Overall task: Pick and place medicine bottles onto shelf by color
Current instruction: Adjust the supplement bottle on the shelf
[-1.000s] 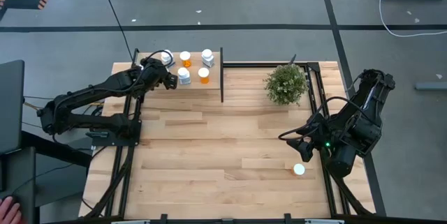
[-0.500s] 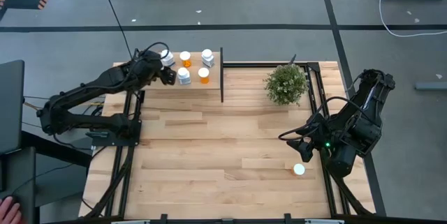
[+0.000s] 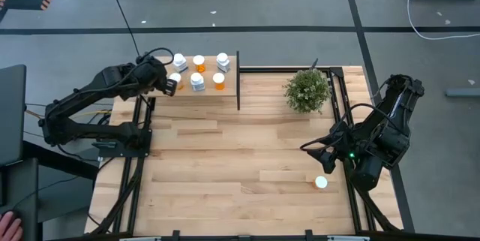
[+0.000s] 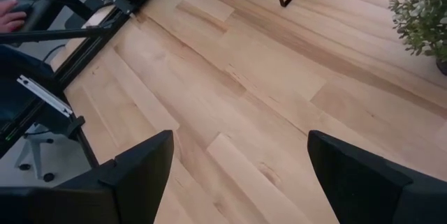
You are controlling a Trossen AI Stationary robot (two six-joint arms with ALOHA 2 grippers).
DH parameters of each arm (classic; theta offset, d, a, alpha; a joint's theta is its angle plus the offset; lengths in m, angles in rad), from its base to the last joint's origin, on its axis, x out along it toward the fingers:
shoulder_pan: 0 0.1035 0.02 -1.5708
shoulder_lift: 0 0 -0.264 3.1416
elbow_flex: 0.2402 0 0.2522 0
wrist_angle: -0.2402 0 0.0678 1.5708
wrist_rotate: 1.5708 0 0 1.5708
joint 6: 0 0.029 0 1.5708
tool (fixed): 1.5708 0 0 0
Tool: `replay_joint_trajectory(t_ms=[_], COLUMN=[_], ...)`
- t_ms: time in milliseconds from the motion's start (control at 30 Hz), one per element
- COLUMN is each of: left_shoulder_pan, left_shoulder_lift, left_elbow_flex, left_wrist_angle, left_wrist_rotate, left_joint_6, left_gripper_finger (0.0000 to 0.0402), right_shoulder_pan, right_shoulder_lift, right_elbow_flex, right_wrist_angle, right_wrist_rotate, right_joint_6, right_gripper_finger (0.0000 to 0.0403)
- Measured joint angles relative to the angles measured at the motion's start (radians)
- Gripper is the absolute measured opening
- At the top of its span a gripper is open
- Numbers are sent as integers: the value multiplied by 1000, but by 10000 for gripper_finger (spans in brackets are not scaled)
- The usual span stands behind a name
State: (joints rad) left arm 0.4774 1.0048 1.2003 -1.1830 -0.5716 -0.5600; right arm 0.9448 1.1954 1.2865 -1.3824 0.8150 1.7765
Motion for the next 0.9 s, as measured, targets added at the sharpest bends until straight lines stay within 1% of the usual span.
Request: replay_joint_trajectory(t_ms=[133, 167, 200, 333, 467, 567, 733, 900], left_shoulder_pan=[1, 2, 3, 26, 67, 109, 187, 260], left_shoulder_lift=[-21, -28, -33, -52, -51, -48, -29, 4], left_elbow_flex=[0, 0, 0, 0, 0, 0, 0, 0], left_wrist_angle=[-55, -64, -75, -135, -159, -145, -145, -147], left_wrist_rotate=[25, 30, 32, 35, 54, 108, 237, 318], left_joint_6=[-5, -5, -5, 1, 49, 99, 190, 269], left_gripper_finger=[34, 18, 11, 5, 3, 3, 2, 1], right_shoulder_pan=[0, 0, 0, 0, 0, 0, 0, 0], right_shoulder_lift=[0, 0, 0, 0, 0, 0, 0, 0], right_elbow_flex=[0, 0, 0, 0, 0, 0, 0, 0], right_wrist_angle=[-1, -1, -1, -1, -2, -3, -3, 1], right_wrist_rotate=[0, 0, 0, 0, 0, 0, 0, 0], right_joint_6=[-8, -8, -8, -15, -23, -23, -23, -23], right_gripper_finger=[337, 337, 337, 337, 337, 337, 337, 337])
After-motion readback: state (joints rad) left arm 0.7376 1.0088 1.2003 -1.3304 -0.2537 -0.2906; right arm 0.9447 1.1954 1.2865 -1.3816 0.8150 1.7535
